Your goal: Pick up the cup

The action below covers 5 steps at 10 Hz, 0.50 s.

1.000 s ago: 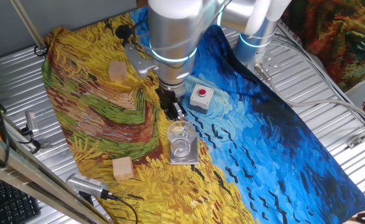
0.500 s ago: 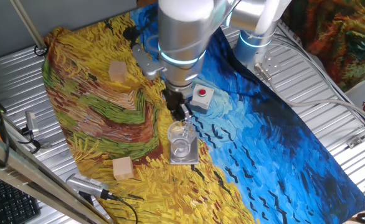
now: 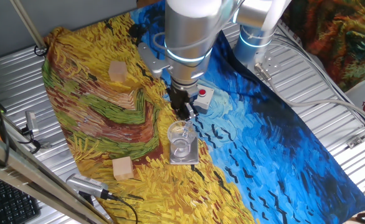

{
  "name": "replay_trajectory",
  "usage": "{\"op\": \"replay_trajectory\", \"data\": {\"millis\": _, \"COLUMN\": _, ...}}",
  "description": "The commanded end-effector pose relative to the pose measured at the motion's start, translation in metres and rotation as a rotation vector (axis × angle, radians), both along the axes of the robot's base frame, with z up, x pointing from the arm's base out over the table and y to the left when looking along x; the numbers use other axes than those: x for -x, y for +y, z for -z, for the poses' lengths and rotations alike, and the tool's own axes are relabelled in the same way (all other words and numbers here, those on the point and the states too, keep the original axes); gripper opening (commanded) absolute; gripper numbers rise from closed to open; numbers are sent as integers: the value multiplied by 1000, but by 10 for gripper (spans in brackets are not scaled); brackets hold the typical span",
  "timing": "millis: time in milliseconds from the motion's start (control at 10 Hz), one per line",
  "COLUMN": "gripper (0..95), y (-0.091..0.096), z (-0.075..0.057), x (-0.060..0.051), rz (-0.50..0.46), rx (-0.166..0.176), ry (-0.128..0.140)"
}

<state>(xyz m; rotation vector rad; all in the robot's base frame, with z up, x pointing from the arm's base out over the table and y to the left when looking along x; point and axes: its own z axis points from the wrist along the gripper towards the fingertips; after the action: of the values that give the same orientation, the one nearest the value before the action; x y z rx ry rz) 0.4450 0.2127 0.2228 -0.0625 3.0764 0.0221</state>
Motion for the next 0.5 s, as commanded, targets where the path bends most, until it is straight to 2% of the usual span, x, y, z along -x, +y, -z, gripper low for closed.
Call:
{"op": "replay_trajectory", "data": {"millis": 100, "gripper": 190, "y": 5, "z": 2, "x": 0, "rz": 2, "rx": -4, "ry": -10}}
{"op": "replay_trajectory", "data": {"millis": 500, "gripper": 190, "y": 9, "z": 4, "x": 0, "rz": 3, "rx": -9, "ry": -7}}
